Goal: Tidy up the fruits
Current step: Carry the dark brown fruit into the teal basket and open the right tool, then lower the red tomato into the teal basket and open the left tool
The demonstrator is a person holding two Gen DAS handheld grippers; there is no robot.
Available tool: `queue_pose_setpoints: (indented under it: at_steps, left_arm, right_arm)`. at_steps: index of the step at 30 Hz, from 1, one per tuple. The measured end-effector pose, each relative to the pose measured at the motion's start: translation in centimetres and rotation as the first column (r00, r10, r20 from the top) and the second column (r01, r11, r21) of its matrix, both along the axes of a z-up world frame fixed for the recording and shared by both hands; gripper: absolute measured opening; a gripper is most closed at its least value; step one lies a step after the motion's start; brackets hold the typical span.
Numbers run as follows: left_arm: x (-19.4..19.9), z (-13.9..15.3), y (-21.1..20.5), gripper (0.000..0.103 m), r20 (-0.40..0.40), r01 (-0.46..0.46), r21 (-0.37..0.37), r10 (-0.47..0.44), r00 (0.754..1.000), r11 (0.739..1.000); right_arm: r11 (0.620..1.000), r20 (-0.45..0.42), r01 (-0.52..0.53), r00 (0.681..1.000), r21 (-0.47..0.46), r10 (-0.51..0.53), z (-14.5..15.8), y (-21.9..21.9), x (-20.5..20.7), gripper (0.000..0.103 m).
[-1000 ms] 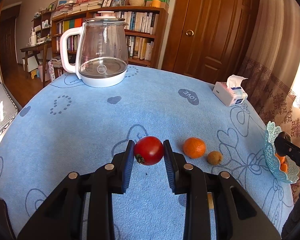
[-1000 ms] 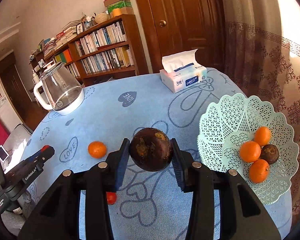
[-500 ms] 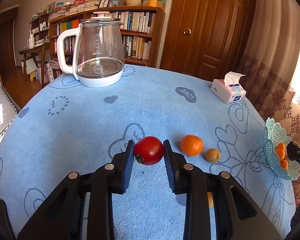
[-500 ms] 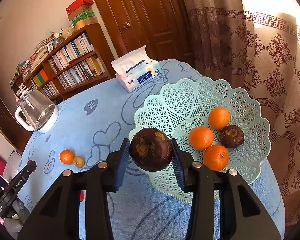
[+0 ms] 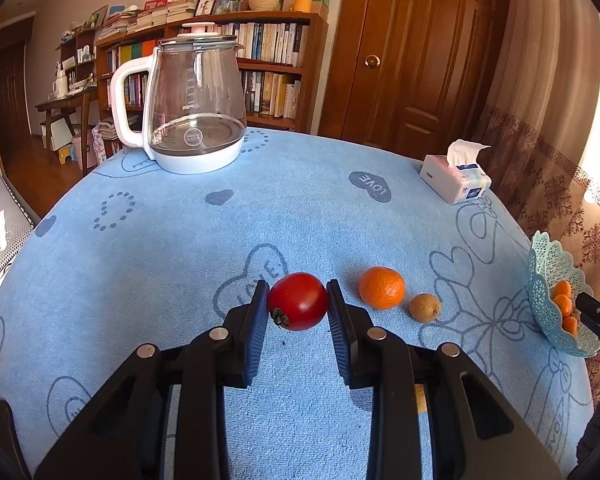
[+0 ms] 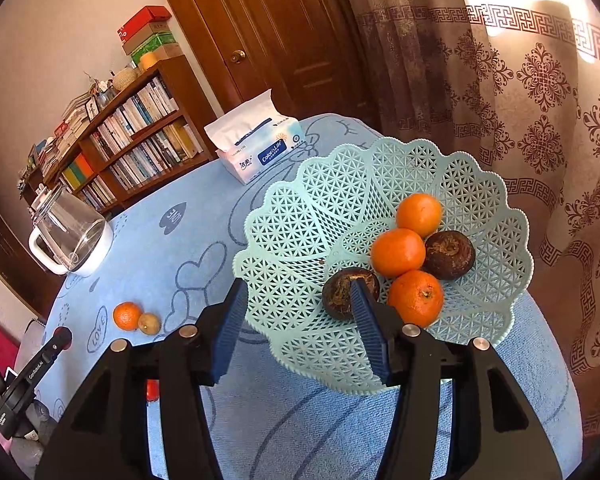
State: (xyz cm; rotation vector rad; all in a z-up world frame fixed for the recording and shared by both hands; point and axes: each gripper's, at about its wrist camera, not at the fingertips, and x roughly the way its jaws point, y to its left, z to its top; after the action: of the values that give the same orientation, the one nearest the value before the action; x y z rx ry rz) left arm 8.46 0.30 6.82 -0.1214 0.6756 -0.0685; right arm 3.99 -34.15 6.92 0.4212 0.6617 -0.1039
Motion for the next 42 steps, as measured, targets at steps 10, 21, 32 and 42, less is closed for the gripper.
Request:
queue_pose_setpoints:
  at_steps: [10, 21, 32, 42]
  left_arm:
    - [-0.4, 0.0, -1.2, 0.03, 0.003, 0.023, 0.023, -0.023, 1.0, 0.999]
    - [-1.0, 0.8, -5.0, 0.03, 0.008, 0.124, 0.054, -0.124, 0.992, 0.991]
    - [-0.6, 2.3, -12.8, 0.03, -0.001, 0.327, 0.037, -0.327, 0.945, 0.944]
    - [0.1, 2.8, -21.1, 0.03, -0.009, 0.486, 0.034, -0.485, 0.874, 0.874]
  right_arm:
    - [0.966, 0.132, 0.145, 0.984, -0.216, -0.118, 0.8, -0.4, -3.6, 0.056]
    - [0.971, 0.138, 0.143, 0.983, -0.192, -0.118, 0.0, -1.9, -4.6, 0.061]
    - [0.979, 0.154, 0.143, 0.981, -0.144, -0.121, -0.8, -1.8, -4.8, 0.064]
    - [0.975, 0.15, 0.21, 0.968, -0.065, -0.199, -1.3, -3.4, -5.5, 0.068]
